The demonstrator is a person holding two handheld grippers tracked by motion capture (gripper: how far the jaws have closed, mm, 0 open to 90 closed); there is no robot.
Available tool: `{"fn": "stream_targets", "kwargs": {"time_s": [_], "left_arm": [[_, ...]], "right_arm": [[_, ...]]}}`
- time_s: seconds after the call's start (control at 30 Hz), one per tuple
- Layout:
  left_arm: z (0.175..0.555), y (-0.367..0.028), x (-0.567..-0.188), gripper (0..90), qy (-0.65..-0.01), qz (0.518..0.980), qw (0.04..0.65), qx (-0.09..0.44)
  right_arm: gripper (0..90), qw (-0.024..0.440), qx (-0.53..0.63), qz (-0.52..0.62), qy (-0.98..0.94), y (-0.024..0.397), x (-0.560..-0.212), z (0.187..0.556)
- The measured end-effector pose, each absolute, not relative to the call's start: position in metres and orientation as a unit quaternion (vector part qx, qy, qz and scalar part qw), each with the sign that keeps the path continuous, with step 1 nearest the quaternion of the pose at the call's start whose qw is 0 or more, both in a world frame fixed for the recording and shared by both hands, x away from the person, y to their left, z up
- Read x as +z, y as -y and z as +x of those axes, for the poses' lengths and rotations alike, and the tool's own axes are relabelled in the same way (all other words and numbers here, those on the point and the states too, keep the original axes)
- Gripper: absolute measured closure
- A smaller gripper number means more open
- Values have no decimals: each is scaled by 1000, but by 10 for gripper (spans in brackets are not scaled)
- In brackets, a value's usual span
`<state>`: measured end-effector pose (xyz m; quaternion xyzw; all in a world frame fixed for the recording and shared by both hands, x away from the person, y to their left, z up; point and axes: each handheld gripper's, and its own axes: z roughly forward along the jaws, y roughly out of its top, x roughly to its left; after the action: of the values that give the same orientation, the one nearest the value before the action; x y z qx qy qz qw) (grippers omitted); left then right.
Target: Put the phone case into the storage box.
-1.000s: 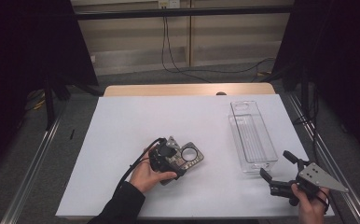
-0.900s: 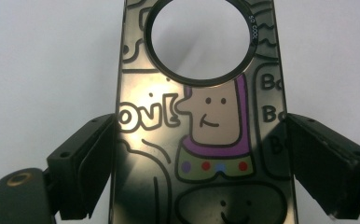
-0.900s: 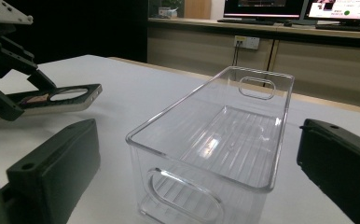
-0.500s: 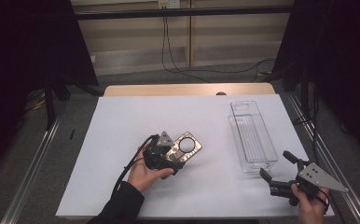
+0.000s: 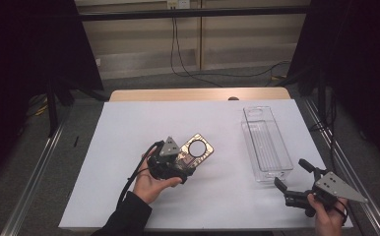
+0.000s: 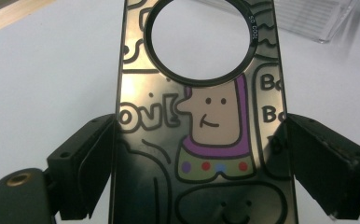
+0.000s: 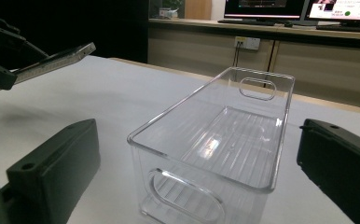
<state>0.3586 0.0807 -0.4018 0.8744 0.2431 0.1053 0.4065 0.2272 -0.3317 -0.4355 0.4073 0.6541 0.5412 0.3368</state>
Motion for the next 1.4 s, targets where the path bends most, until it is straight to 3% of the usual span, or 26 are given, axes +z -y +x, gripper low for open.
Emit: {"fn": "stream_targets", "kwargs": {"time_s": [0.57, 1.4], "left_arm": [[348, -97, -387, 125, -231, 843, 472, 111], [328, -109, -394, 125, -210, 814, 537, 64]], "right_arm": [[0, 339, 547, 401, -652, 329, -433, 225], [0, 320, 561, 379, -662, 315, -425, 225]]}}
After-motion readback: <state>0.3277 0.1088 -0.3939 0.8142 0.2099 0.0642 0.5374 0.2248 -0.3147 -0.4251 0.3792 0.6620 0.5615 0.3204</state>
